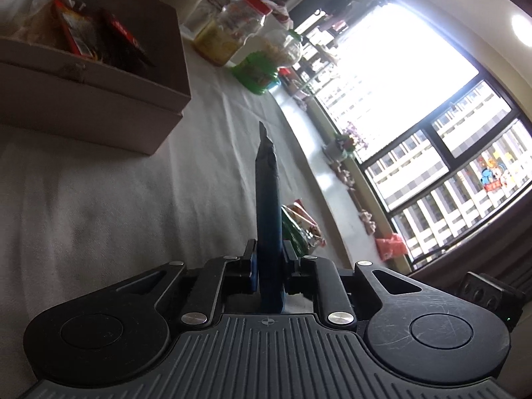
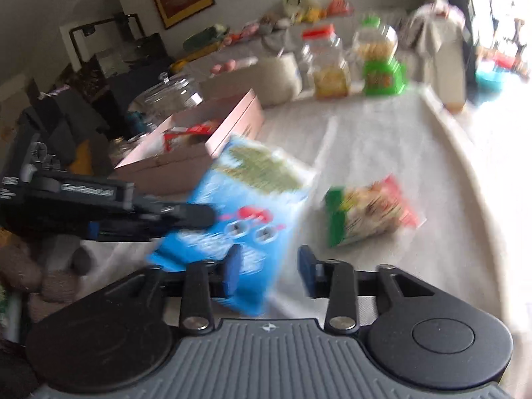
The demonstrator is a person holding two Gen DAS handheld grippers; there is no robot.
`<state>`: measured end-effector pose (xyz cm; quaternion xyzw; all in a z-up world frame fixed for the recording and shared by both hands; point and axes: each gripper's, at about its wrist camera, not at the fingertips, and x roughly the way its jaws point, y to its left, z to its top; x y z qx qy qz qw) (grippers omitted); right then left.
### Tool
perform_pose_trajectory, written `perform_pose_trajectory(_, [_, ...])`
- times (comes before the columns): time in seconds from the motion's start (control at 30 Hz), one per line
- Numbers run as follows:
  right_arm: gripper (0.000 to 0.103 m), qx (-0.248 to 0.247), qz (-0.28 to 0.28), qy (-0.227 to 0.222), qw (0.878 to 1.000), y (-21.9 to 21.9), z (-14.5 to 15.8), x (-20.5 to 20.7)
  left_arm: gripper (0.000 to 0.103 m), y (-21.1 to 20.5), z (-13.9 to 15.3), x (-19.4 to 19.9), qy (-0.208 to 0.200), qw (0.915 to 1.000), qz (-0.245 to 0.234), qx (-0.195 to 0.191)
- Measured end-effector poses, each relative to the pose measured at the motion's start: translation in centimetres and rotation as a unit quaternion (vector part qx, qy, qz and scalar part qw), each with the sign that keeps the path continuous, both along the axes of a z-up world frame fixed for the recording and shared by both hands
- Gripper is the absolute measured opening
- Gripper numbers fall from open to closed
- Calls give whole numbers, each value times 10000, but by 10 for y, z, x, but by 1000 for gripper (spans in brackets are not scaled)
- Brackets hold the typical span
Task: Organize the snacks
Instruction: 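Grasp the green-and-white cartoon snack bag with the right tool while the left tool holds the blue packet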
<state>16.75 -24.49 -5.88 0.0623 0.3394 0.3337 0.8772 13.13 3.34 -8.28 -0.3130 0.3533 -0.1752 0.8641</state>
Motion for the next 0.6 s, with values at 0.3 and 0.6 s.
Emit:
perform_pose_trajectory(0.3, [83,-528,-1000,3,9936,-9,-8,26,18,16,24,-28,-101,9956,659,657])
perform_pose_trajectory(0.6, [83,-2082,-1759,-797,9588,-19,-18,30,18,13,30,-38,-216,9926,726,953])
